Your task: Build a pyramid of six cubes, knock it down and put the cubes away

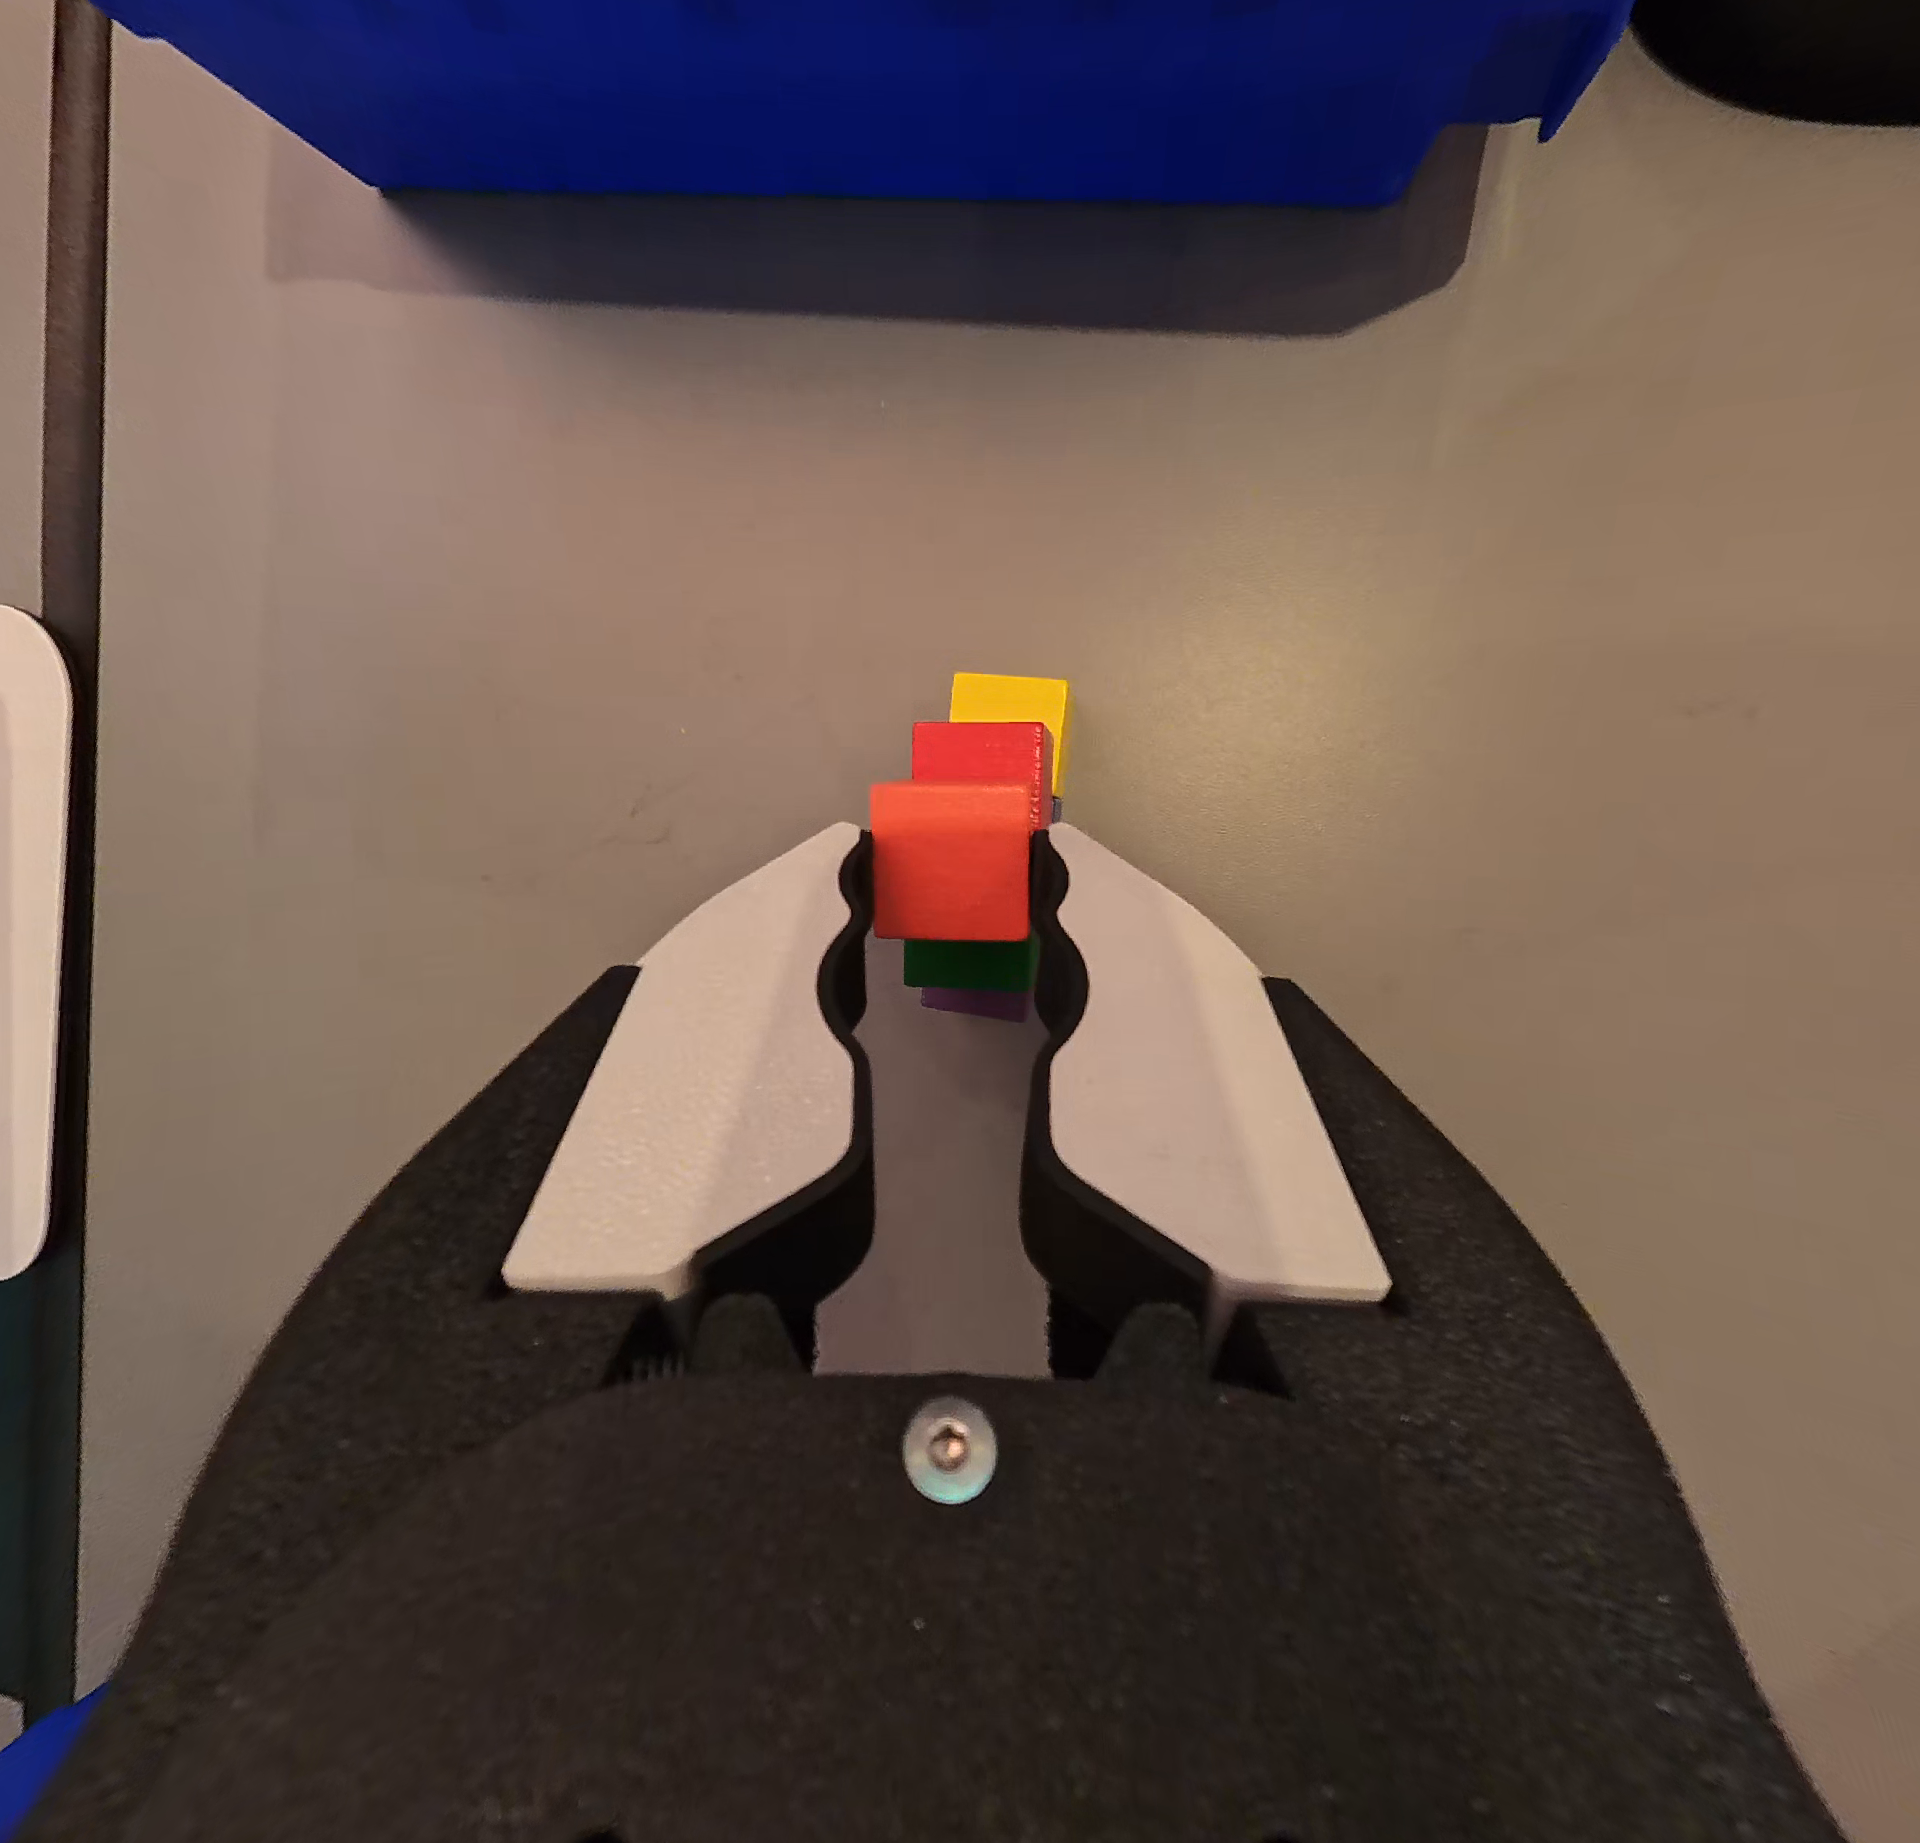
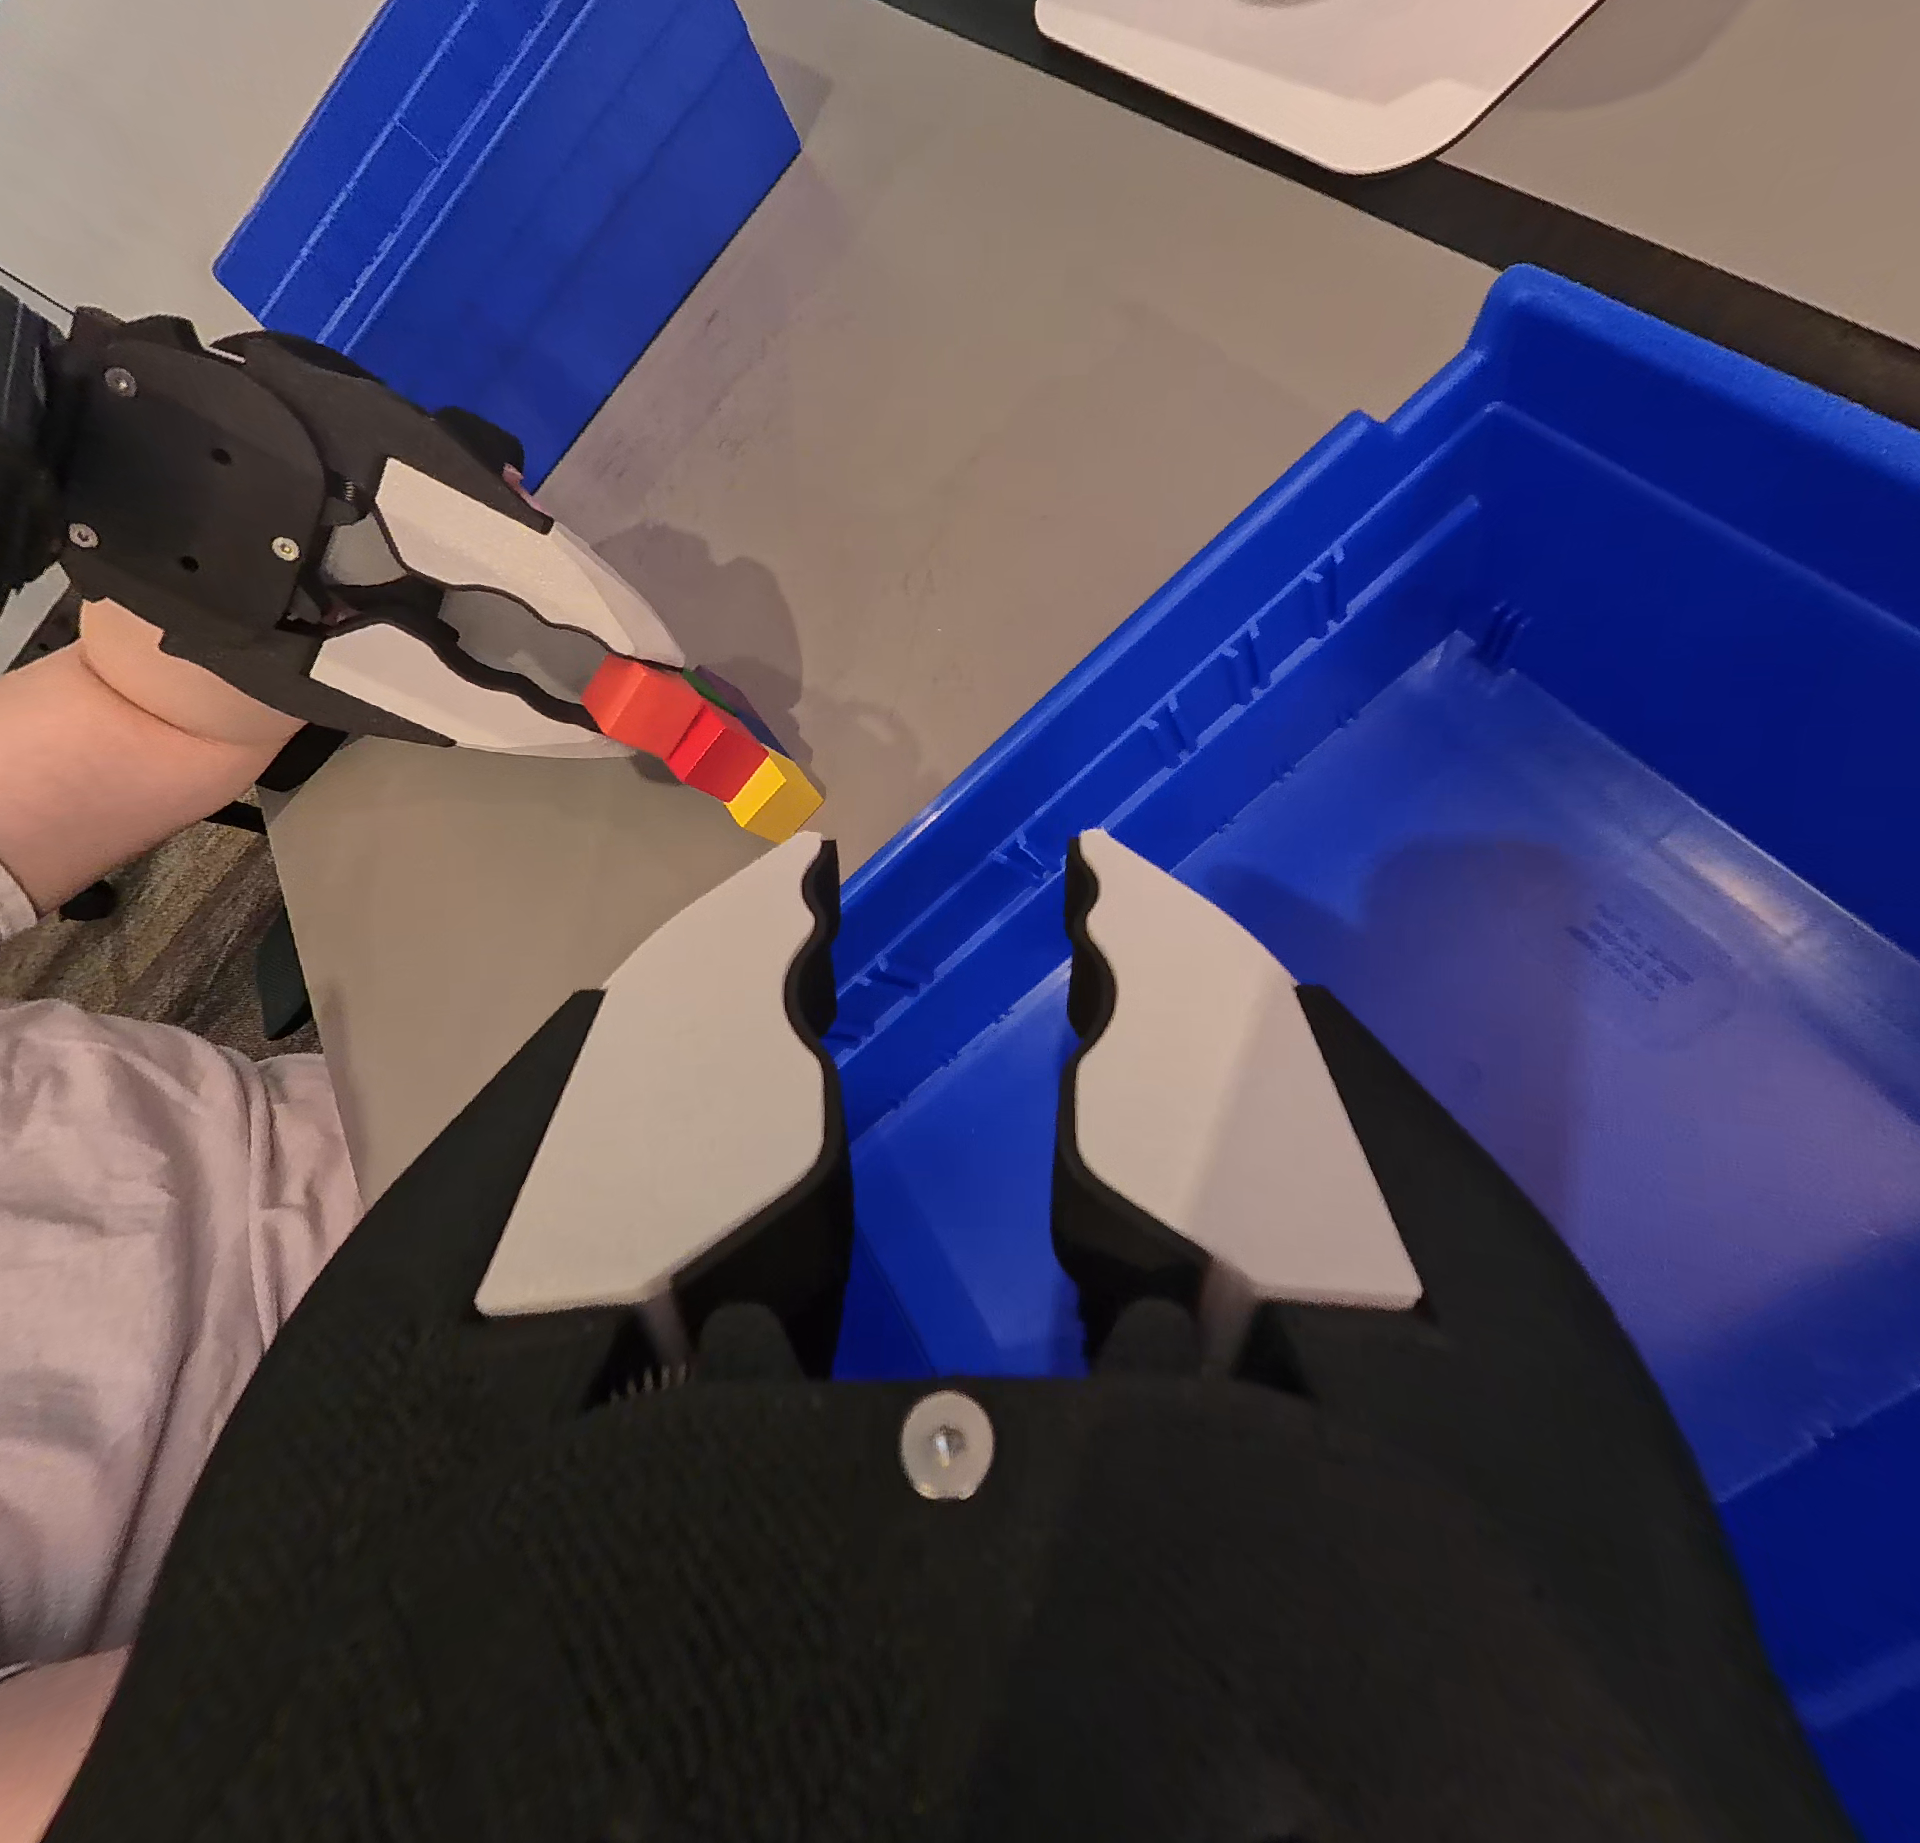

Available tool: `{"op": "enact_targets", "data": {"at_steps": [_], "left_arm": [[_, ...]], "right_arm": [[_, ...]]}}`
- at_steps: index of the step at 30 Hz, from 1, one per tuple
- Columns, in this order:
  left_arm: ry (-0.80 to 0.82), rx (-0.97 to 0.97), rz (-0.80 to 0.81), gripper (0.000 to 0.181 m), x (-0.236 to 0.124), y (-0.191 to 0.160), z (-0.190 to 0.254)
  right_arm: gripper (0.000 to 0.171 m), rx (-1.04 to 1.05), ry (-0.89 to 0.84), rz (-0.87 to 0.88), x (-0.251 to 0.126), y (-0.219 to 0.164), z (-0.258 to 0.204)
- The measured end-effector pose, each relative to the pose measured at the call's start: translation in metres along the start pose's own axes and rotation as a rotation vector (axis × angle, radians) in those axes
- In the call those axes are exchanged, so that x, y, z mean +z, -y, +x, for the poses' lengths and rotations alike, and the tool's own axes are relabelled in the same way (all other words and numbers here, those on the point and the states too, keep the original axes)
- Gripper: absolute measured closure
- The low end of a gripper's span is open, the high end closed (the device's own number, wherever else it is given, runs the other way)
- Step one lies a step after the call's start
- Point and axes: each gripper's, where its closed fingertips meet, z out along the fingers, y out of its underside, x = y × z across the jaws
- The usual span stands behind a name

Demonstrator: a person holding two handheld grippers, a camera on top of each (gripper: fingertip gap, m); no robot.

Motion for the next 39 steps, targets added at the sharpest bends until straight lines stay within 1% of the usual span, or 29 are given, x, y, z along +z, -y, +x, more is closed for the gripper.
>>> {"op": "enact_targets", "data": {"at_steps": [7, 9, 11, 12, 14, 15, 16, 18, 21, 25, 27, 29, 31, 34, 36, 39], "left_arm": [[0.005, 0.002, -0.001, 0.153, 0.0, 0.0, 0.0], [0.006, -0.011, 0.0, 0.149, 0.0, 0.001, -0.001], [0.007, -0.02, 0.024, 0.138, -0.002, 0.004, -0.002], [-0.013, -0.027, 0.036, 0.14, -0.004, 0.006, 0.0], [-0.053, -0.031, 0.08, 0.137, -0.012, 0.012, 0.004], [-0.033, -0.029, 0.099, 0.134, -0.019, 0.014, 0.0], [0.009, -0.029, 0.125, 0.131, -0.03, 0.017, -0.008], [0.094, -0.063, 0.241, 0.135, -0.066, 0.028, -0.027], [0.209, -0.171, 0.503, 0.136, -0.143, 0.042, -0.053], [0.384, -0.297, 0.773, 0.137, -0.238, 0.028, -0.077], [0.476, -0.338, 0.883, 0.138, -0.274, 0.014, -0.083], [0.543, -0.353, 1.003, 0.143, -0.303, 0.003, -0.085], [0.565, -0.364, 1.087, 0.154, -0.322, -0.006, -0.085], [0.535, -0.412, 1.12, 0.155, -0.333, -0.017, -0.087], [0.499, -0.4, 1.16, 0.165, -0.338, -0.018, -0.083], [0.46, -0.365, 1.197, 0.179, -0.343, -0.016, -0.076]], "right_arm": [[0.129, 0.003, -0.001, -0.011, 0.002, -0.001, 0.001], [0.129, 0.004, -0.002, -0.013, 0.003, -0.001, 0.002], [0.129, 0.004, 0.0, -0.013, 0.003, -0.001, 0.001], [0.129, 0.003, -0.001, -0.012, 0.002, -0.001, 0.001], [0.129, 0.002, -0.001, -0.009, 0.002, -0.001, 0.002], [0.129, 0.001, -0.001, -0.005, 0.001, 0.0, 0.001], [0.129, -0.001, -0.001, -0.001, 0.0, 0.0, 0.001], [0.129, -0.008, -0.004, 0.015, -0.003, 0.002, 0.001], [0.129, -0.021, -0.005, 0.061, -0.012, 0.009, -0.001], [0.129, -0.05, -0.027, 0.157, -0.029, 0.023, -0.006], [0.129, -0.081, -0.047, 0.232, -0.041, 0.035, -0.011], [0.129, -0.126, -0.063, 0.337, -0.055, 0.052, -0.021], [0.129, -0.187, -0.072, 0.451, -0.071, 0.071, -0.039], [0.125, -0.327, -0.059, 0.585, -0.088, 0.092, -0.079], [0.122, -0.446, 0.009, 0.611, -0.086, 0.097, -0.118], [0.121, -0.625, 0.023, 0.558, -0.065, 0.095, -0.163]]}}
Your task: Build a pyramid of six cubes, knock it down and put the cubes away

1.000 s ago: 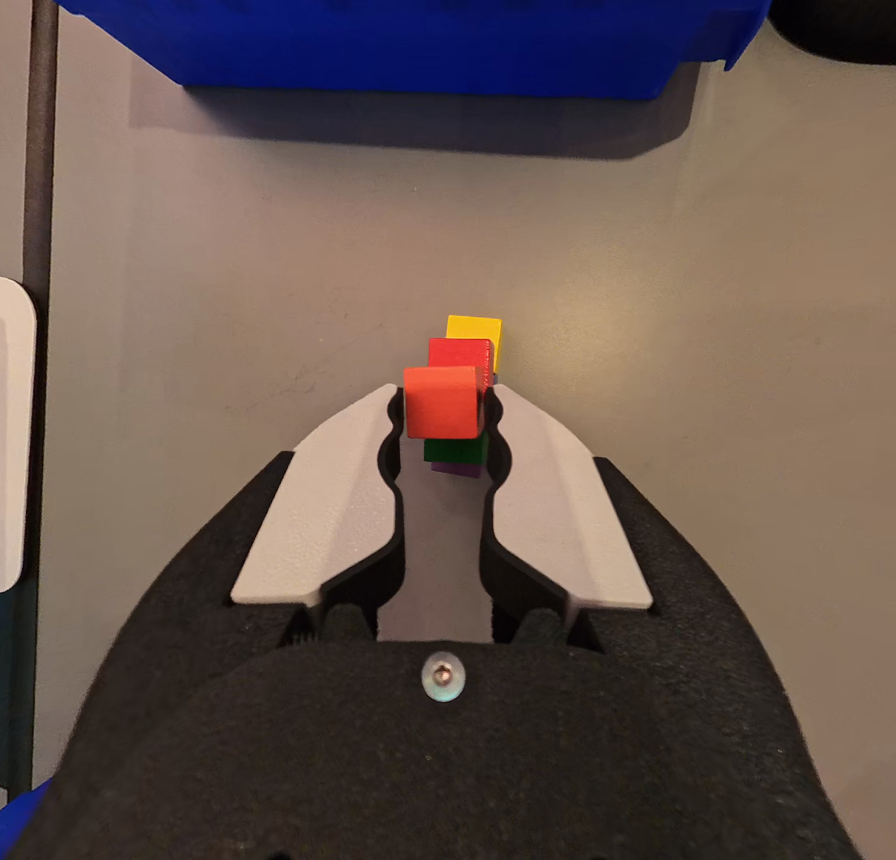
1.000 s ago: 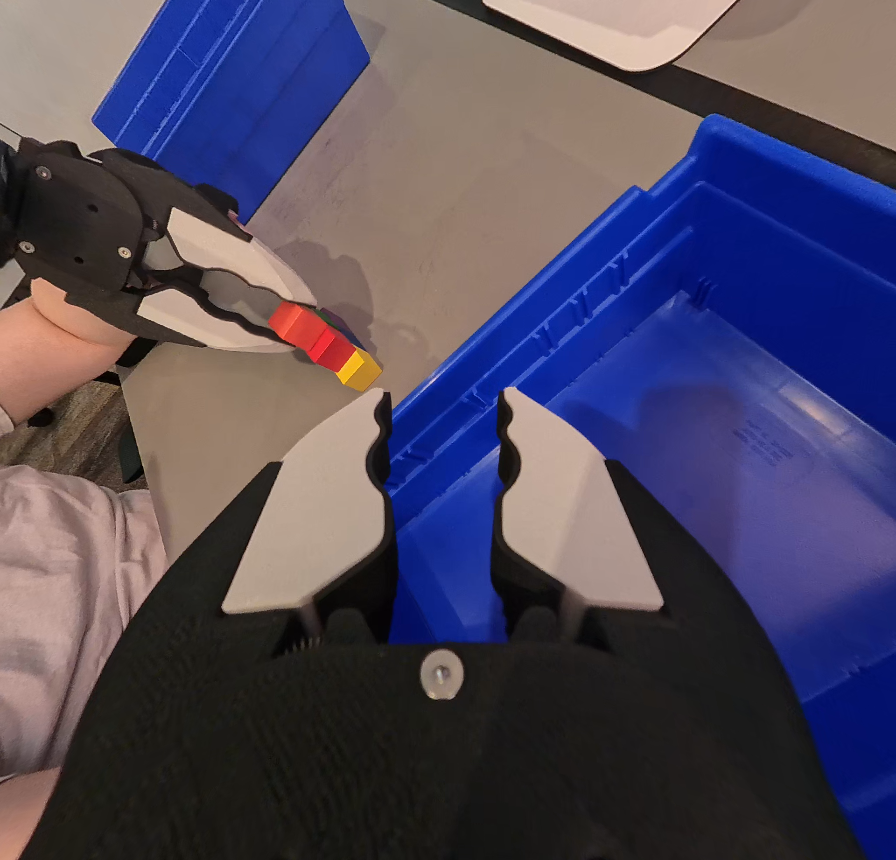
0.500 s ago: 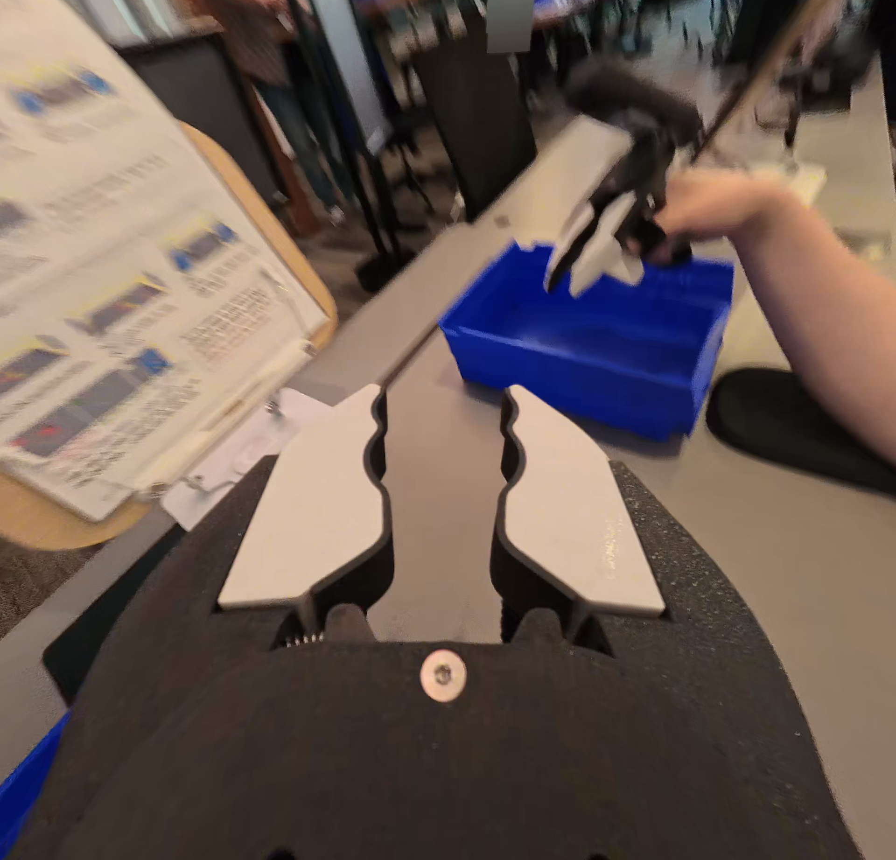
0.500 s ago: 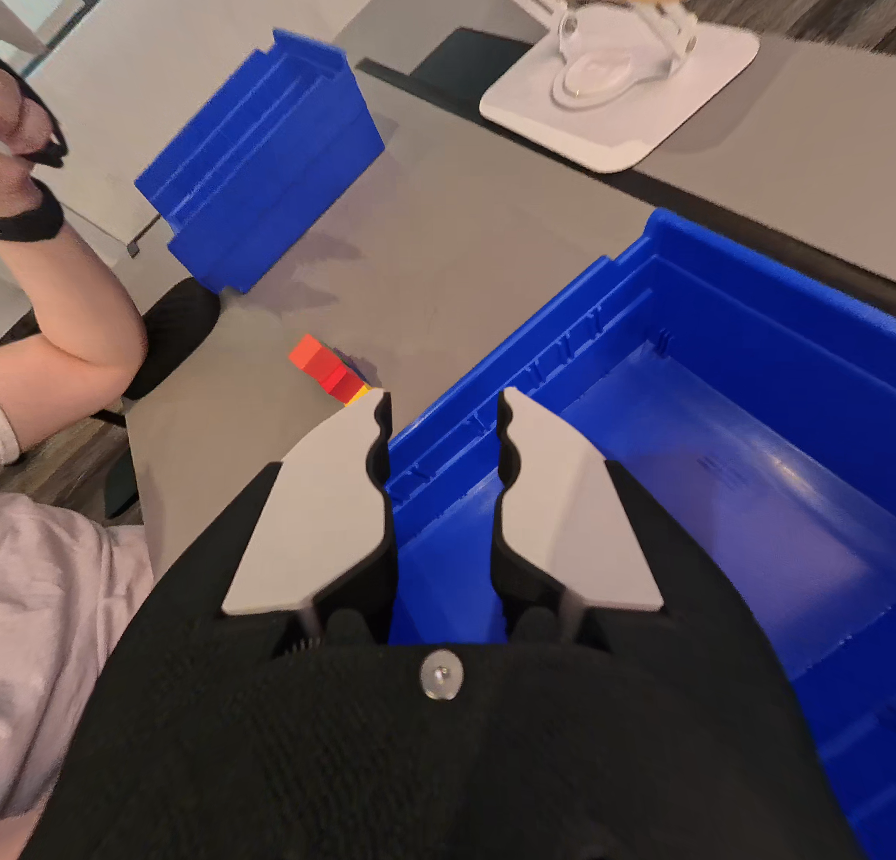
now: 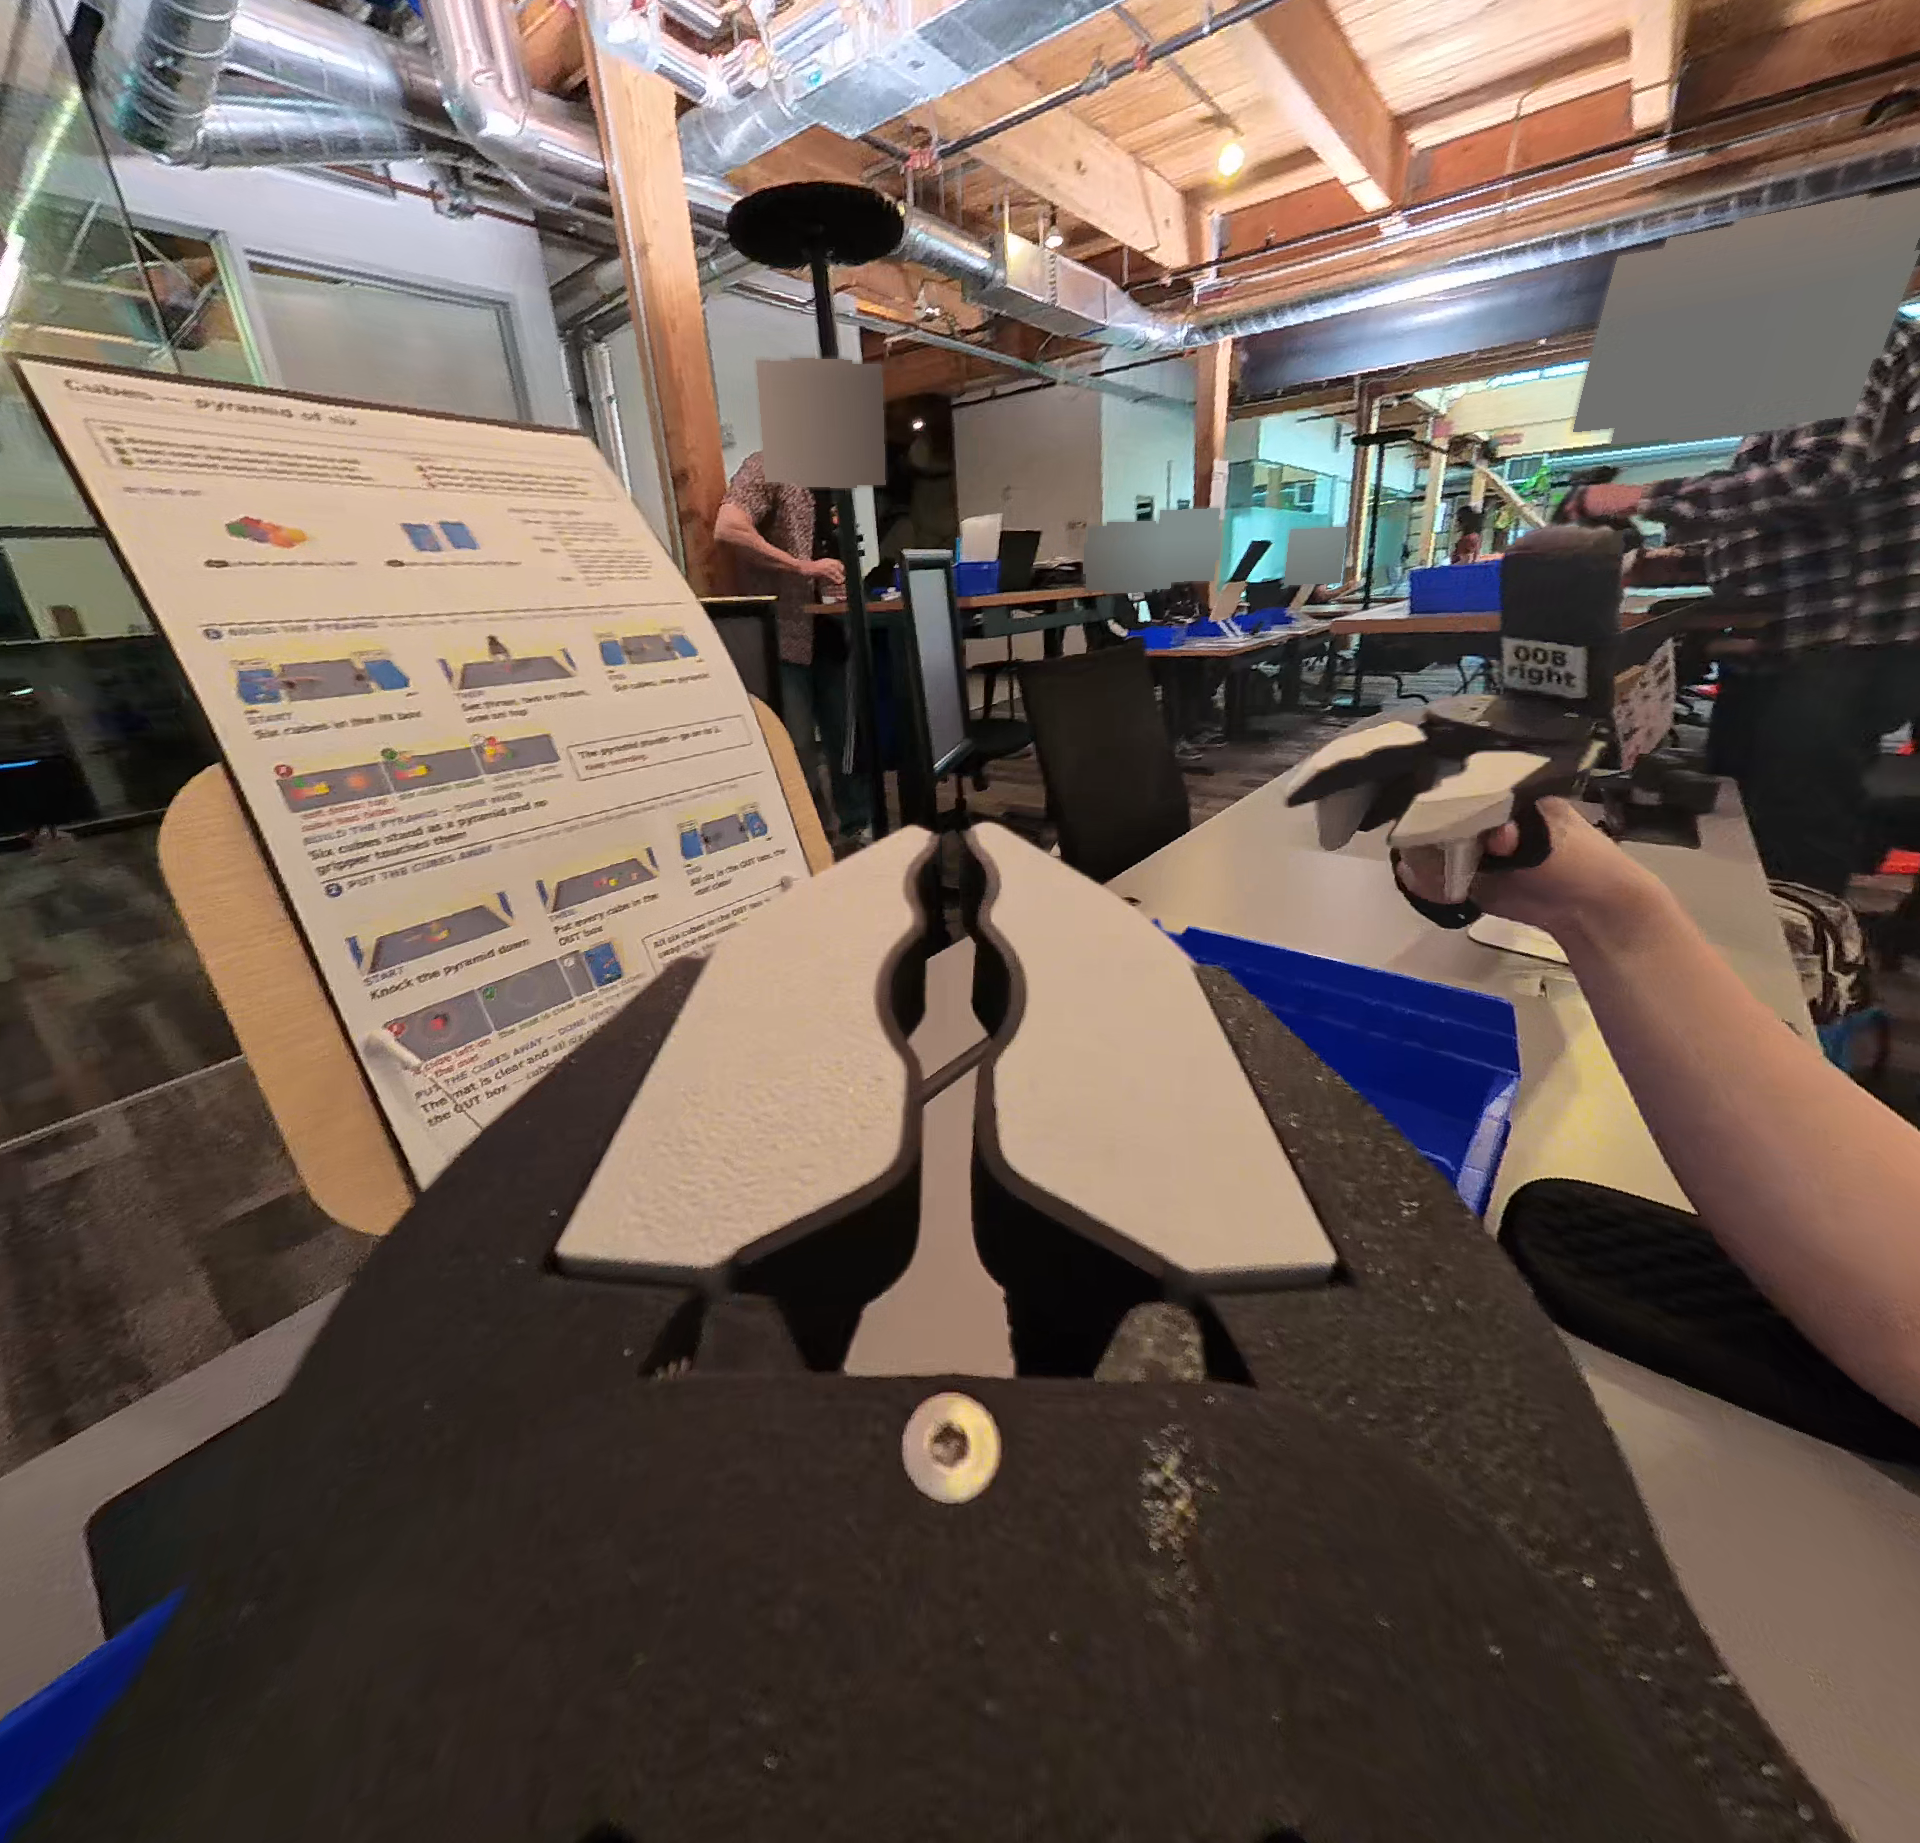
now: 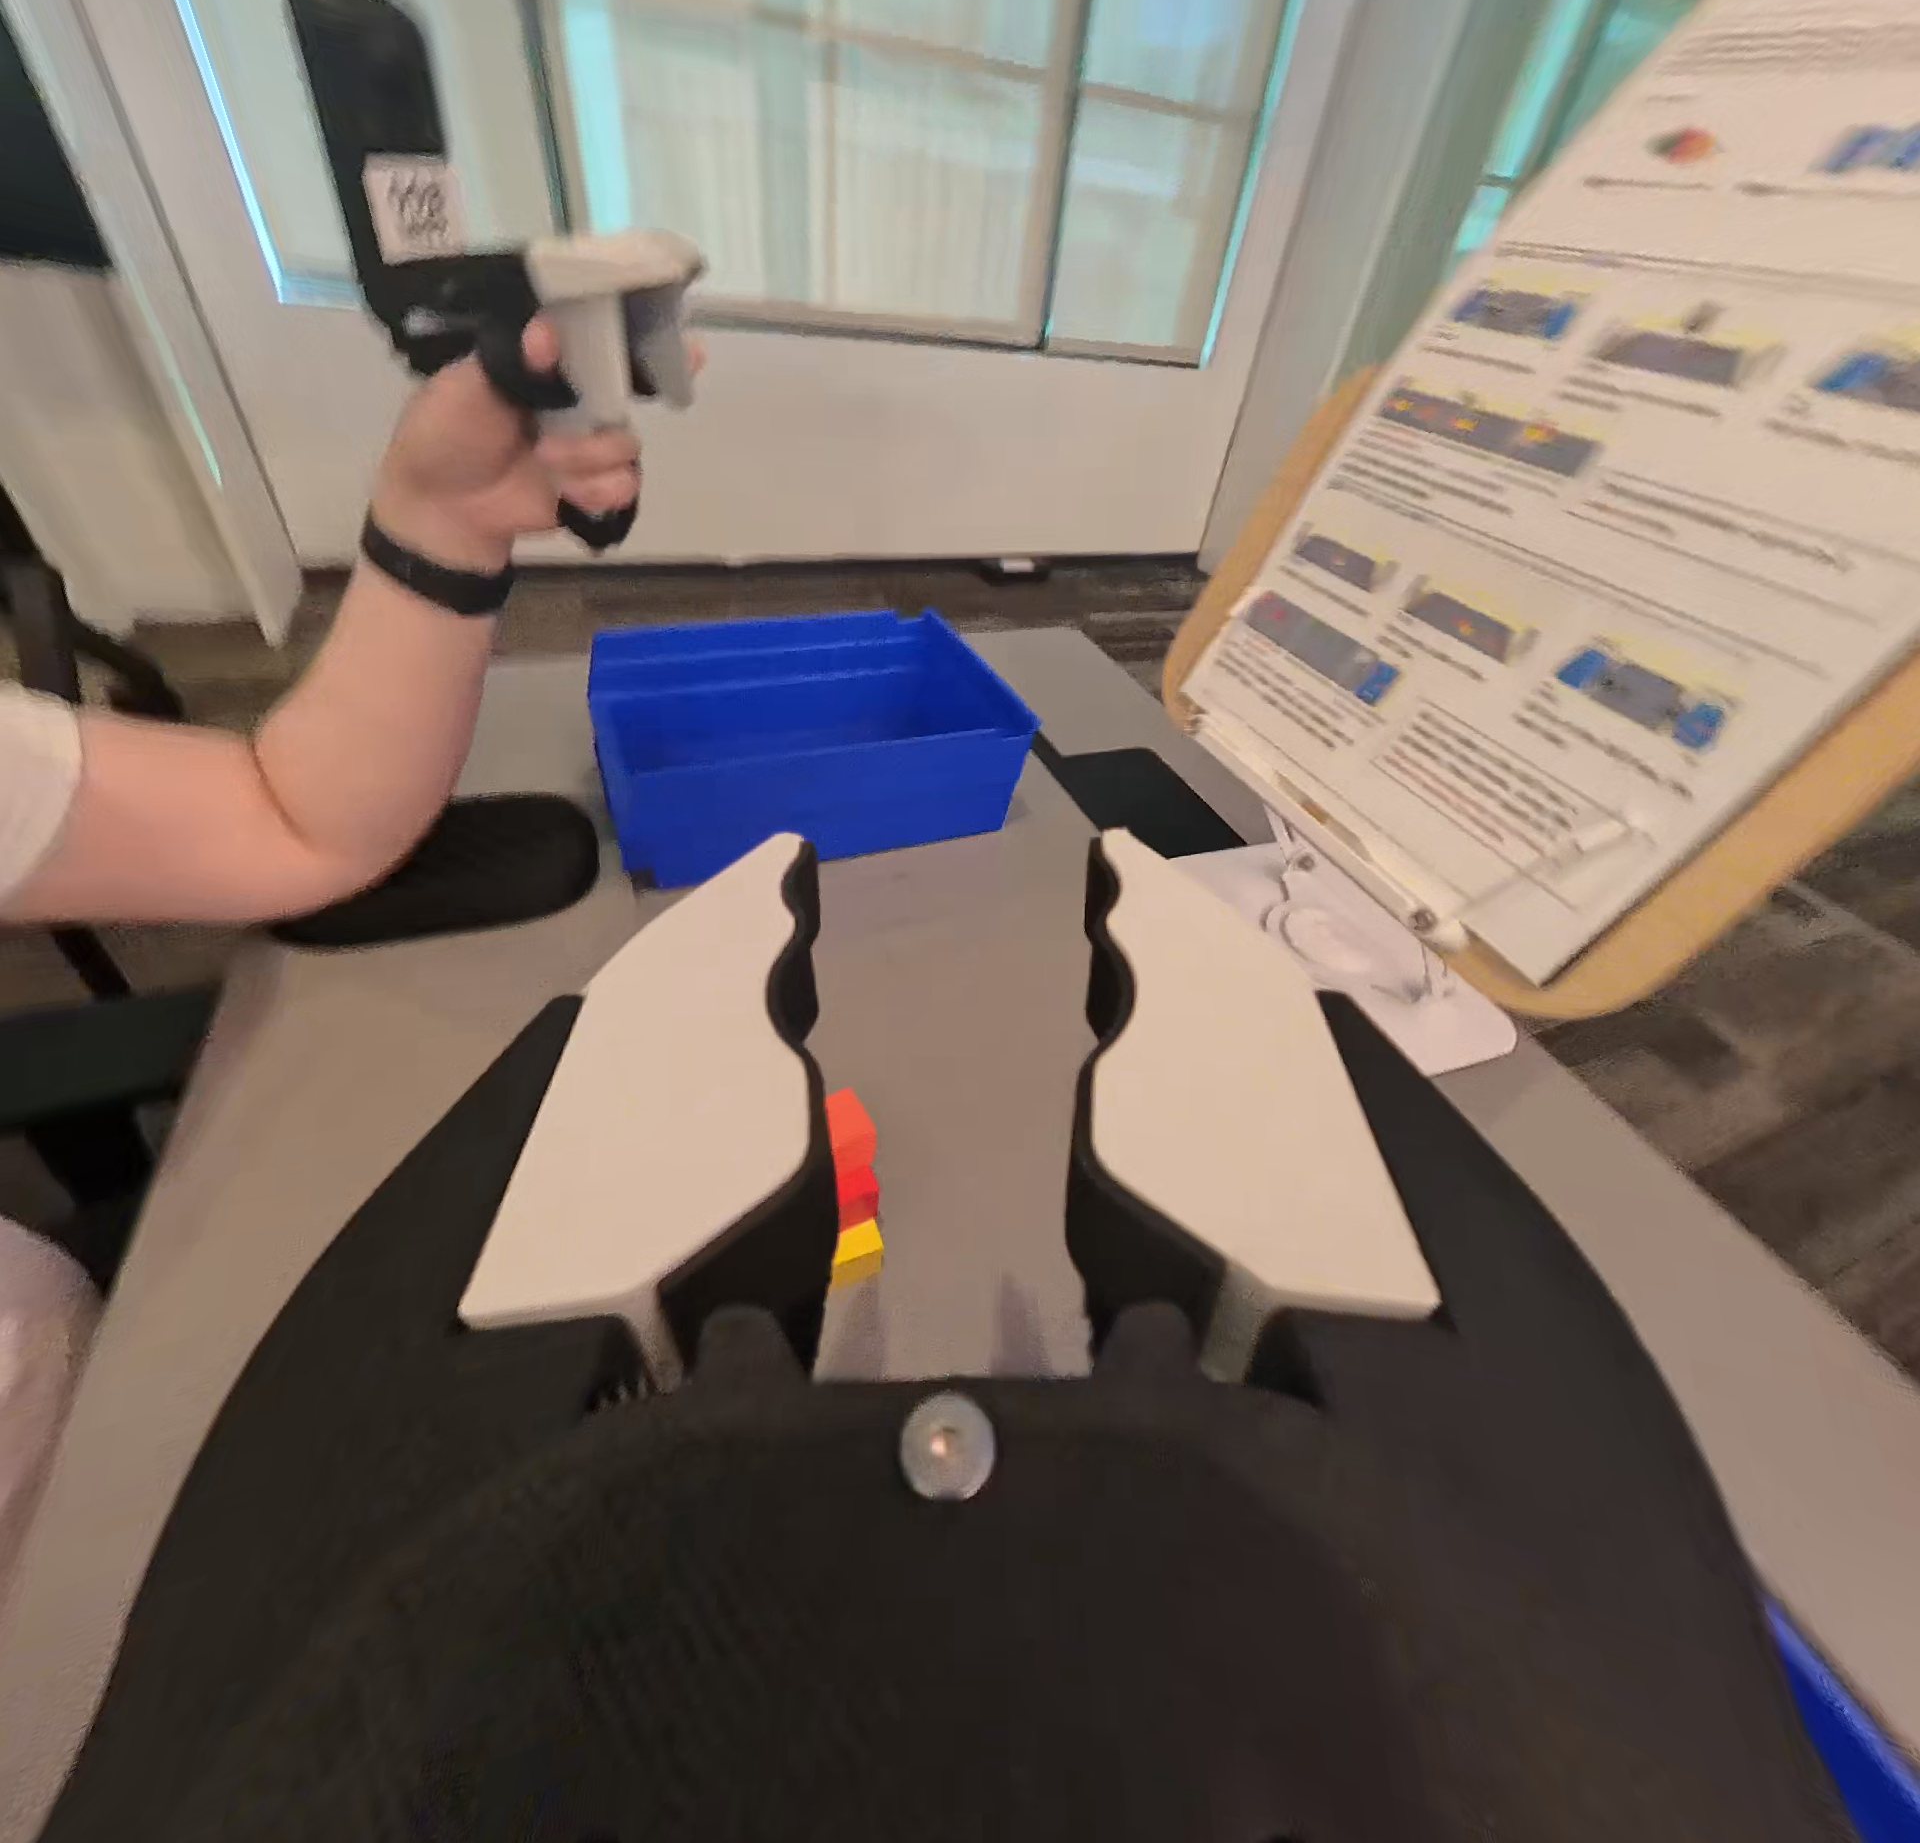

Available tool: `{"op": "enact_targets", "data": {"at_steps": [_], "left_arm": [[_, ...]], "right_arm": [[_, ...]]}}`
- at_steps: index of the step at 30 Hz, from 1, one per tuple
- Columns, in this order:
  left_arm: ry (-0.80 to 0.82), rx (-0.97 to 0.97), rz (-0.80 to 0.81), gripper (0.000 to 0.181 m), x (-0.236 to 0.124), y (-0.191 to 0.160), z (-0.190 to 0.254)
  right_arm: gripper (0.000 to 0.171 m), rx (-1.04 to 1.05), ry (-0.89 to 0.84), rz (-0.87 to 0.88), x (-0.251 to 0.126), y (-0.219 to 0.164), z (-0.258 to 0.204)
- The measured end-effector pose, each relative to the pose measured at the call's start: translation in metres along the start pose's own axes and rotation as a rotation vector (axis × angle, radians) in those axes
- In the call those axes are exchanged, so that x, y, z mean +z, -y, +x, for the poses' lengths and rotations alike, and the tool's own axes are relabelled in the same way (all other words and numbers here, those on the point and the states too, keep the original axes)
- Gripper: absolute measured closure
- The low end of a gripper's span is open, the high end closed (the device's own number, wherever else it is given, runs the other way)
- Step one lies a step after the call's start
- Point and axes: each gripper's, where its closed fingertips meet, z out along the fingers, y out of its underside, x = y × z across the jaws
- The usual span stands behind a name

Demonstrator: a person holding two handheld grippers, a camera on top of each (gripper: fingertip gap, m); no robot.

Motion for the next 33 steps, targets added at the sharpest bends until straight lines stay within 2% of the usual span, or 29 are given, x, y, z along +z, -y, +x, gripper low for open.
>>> {"op": "enact_targets", "data": {"at_steps": [4, 7, 10, 14, 16, 21, 33], "left_arm": [[-0.018, 0.038, -0.027, 0.181, 0.002, -0.004, 0.006], [-0.021, 0.072, -0.051, 0.181, 0.007, -0.01, 0.01], [0.1, 0.143, -0.163, 0.181, 0.02, -0.033, -0.002], [0.484, 0.401, -0.366, 0.181, 0.025, -0.066, -0.047], [0.581, 0.471, -0.43, 0.181, 0.027, -0.078, -0.057], [0.548, 0.452, -0.491, 0.181, 0.039, -0.102, -0.053], [0.56, 0.486, -0.501, 0.181, 0.043, -0.106, -0.052]], "right_arm": [[0.141, -0.284, 0.044, -0.164, 0.035, -0.015, -0.042], [0.169, -0.434, 0.077, -0.232, 0.054, -0.026, -0.065], [0.17, -0.462, 0.134, -0.308, 0.067, -0.041, -0.08], [0.17, -0.456, 0.154, -0.402, 0.074, -0.061, -0.082], [0.17, -0.448, 0.146, -0.461, 0.076, -0.072, -0.078], [0.17, -0.47, 0.156, -0.579, 0.076, -0.095, -0.077], [0.17, -0.463, 0.173, -0.669, 0.072, -0.109, -0.08]]}}
